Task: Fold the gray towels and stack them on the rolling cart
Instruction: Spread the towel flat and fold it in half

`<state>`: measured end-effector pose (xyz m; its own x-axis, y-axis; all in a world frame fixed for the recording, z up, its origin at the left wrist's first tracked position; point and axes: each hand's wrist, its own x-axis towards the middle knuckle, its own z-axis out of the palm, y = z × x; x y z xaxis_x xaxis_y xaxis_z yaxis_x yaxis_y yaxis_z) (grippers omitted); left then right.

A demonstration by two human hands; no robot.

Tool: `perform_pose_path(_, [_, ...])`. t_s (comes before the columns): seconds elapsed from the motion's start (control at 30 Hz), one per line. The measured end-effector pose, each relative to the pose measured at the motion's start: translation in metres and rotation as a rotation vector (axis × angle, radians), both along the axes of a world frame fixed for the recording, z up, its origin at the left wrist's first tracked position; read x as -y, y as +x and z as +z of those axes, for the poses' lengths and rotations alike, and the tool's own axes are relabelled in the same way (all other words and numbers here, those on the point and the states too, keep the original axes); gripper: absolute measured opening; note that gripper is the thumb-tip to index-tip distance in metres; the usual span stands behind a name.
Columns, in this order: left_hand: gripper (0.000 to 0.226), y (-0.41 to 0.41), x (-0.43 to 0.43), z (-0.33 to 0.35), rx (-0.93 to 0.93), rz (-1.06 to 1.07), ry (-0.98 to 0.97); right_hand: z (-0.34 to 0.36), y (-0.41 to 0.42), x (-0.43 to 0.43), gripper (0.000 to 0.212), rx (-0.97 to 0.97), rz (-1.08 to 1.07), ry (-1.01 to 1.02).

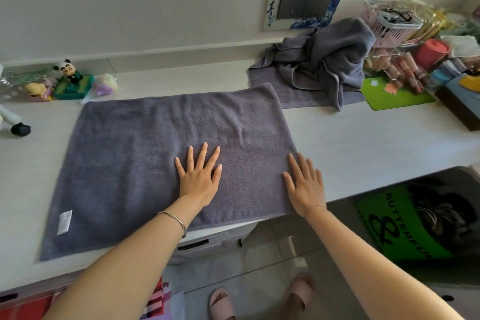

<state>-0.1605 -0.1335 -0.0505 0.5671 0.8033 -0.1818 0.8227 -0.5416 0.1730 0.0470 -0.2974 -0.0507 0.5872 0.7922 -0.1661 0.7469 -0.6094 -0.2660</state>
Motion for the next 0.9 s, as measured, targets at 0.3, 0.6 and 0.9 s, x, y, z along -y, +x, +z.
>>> perform_pose_path(0.3, [0.056,0.026,-0.025,0.011,0.075,-0.095,-0.001,0.017,-0.013,-0.053,0.073,0.101,0.209,0.057])
perform_pose_path(0.6, [0.050,0.064,-0.069,0.004,0.003,-0.094,-0.003,-0.001,0.021,-0.142,0.061,0.054,0.315,0.019])
perform_pose_path(0.9, [0.053,0.091,-0.129,0.013,-0.027,0.126,-0.005,0.018,0.084,-0.194,0.058,0.124,0.247,0.118])
